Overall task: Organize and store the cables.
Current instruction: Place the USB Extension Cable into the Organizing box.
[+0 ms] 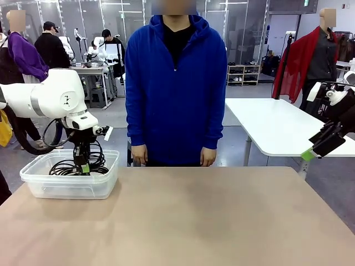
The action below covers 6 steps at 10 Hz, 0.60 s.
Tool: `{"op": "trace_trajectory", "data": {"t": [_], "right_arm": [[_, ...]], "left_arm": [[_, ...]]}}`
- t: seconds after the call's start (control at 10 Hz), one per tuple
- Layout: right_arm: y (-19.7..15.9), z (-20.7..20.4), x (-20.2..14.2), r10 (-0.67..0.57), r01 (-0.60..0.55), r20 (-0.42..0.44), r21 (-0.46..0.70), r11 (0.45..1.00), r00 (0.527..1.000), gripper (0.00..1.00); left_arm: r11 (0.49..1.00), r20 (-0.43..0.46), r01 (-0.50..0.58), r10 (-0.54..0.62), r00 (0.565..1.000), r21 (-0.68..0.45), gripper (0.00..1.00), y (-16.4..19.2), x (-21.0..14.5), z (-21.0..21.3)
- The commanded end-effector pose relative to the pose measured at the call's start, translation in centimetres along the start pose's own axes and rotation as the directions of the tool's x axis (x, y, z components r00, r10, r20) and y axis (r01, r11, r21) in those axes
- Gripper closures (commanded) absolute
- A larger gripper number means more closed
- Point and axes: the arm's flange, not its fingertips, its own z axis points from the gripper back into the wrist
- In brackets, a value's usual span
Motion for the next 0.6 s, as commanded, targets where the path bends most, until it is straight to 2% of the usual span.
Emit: {"op": "trace_trajectory", "data": {"t": [0.0,0.1,0.2,0.3,0.4,0.5], "right_arm": [[-0.02,-0.17,0.15,-0.009,0.009,0.010,0.003,1.000,1.000,0.00],[-0.02,-0.17,0.15,-0.009,0.009,0.010,0.003,1.000,1.000,0.00],[-0.02,-0.17,0.15,-0.009,0.009,0.010,0.003,1.000,1.000,0.00],[-0.02,-0.17,0.15,-0.009,0.009,0.010,0.003,1.000,1.000,0.00],[-0.02,-0.17,0.15,-0.009,0.009,0.010,0.003,1.000,1.000,0.00],[-0.02,-0.17,0.15,-0.009,0.009,0.010,0.003,1.000,1.000,0.00]], "left_arm": [[1.000,0.033,-0.017,0.017,0.999,0.006,0.62,0.43,-0.04,0.11],[1.000,0.038,-0.018,0.018,0.999,0.012,0.48,0.32,-0.12,0.28],[1.000,0.033,-0.016,0.016,0.999,0.010,0.43,0.19,-0.29,0.37],[1.000,0.055,0.002,-0.002,0.998,0.005,0.31,-0.18,-0.25,0.59],[1.000,0.057,0.004,-0.005,0.998,0.011,0.27,-0.41,-0.28,0.84],[1.000,0.060,-0.001,0.000,0.998,0.012,0.14,-0.48,-0.46,0.95]]}}
